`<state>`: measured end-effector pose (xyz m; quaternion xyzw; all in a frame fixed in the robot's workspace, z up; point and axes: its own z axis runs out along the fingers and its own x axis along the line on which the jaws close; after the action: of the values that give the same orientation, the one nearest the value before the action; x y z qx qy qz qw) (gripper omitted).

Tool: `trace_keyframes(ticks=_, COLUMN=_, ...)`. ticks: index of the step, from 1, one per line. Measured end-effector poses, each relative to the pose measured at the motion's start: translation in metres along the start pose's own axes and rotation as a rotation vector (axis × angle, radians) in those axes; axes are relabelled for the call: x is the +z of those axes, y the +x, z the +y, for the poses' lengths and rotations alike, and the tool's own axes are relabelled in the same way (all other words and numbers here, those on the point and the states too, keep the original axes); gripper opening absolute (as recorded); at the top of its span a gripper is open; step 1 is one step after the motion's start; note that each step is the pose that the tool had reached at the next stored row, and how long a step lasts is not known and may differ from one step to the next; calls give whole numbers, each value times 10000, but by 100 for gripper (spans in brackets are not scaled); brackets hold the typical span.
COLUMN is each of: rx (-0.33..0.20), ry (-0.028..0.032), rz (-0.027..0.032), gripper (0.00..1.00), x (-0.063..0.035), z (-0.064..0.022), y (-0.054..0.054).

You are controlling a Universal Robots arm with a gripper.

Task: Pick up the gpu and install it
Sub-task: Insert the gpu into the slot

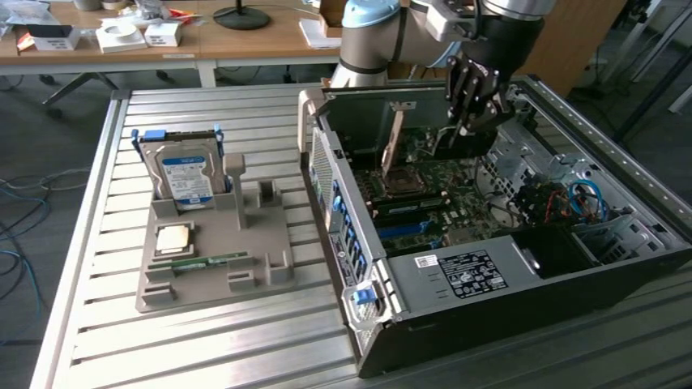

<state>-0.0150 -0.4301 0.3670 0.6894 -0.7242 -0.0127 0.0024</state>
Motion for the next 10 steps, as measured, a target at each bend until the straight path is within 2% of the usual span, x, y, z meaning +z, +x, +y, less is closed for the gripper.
trace_keyframes(ticks=10, rx=0, ry=0, rz=-1, gripper=26, x=79, z=-2, y=1)
